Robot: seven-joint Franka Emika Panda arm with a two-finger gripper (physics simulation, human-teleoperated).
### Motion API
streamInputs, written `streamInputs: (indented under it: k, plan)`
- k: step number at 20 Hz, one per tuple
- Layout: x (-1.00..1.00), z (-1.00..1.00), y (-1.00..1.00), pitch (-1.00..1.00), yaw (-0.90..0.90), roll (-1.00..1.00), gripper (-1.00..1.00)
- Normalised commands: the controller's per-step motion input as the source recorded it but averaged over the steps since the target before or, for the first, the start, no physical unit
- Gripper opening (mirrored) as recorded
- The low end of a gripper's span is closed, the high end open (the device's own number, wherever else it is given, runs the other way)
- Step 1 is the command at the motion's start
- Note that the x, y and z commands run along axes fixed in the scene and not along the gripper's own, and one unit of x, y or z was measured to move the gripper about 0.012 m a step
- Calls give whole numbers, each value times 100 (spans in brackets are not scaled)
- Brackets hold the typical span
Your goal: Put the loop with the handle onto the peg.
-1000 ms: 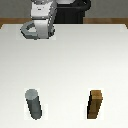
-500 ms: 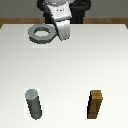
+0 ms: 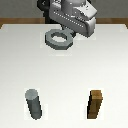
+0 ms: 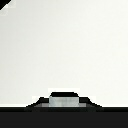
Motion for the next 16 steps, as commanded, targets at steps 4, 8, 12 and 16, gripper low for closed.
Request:
streamInputs:
  k: [4,8,12,16]
  plan:
    - [0,0,-25,0,0,0,-100]
    - [0,0,-75,0,0,0,-100]
    - [0,56,-50,0,0,0,-100]
    - [0,75,0,0,0,0,-100]
